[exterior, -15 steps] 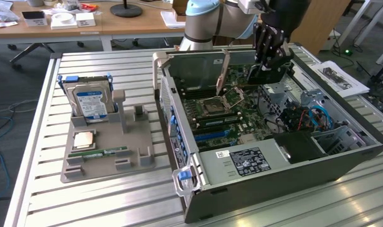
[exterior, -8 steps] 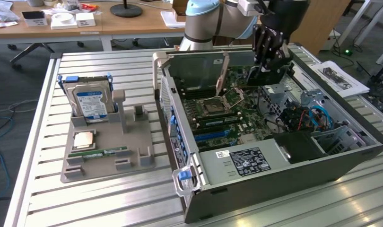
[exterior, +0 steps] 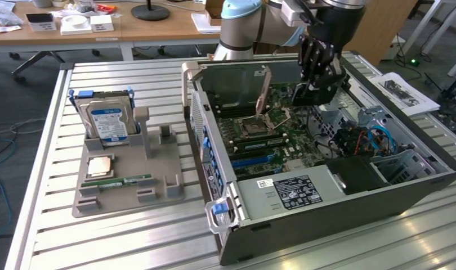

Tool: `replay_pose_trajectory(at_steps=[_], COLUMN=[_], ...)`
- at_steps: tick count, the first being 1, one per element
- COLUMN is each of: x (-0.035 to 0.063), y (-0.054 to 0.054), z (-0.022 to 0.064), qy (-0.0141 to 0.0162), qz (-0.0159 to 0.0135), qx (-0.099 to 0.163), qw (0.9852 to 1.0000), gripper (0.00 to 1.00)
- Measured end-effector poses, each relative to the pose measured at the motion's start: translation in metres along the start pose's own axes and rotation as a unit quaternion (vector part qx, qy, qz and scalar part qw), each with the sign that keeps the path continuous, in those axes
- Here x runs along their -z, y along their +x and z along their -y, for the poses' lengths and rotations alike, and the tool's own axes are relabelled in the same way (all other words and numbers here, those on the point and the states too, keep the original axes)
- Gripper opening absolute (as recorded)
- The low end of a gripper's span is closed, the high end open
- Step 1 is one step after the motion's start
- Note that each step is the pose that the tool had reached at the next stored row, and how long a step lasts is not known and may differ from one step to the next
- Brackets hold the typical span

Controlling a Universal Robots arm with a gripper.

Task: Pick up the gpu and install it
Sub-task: 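Insert the gpu into the slot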

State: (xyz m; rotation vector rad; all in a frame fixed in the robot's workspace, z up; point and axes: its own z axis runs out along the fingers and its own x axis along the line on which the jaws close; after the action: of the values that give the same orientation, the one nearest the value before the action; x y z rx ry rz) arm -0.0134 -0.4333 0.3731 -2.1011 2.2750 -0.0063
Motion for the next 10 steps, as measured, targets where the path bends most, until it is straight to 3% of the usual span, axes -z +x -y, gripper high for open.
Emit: replay_pose_trajectory(at_steps=[4, 10], x=[-0.0057, -0.0062], y=[0.0002, 0.0002], z=[-0.0002, -0.0002], qy=[0.0, 0.0], qz=[0.0, 0.0], qx=[0.0, 0.0], qw=[1.0, 1.0], gripper=[0.27, 0.27])
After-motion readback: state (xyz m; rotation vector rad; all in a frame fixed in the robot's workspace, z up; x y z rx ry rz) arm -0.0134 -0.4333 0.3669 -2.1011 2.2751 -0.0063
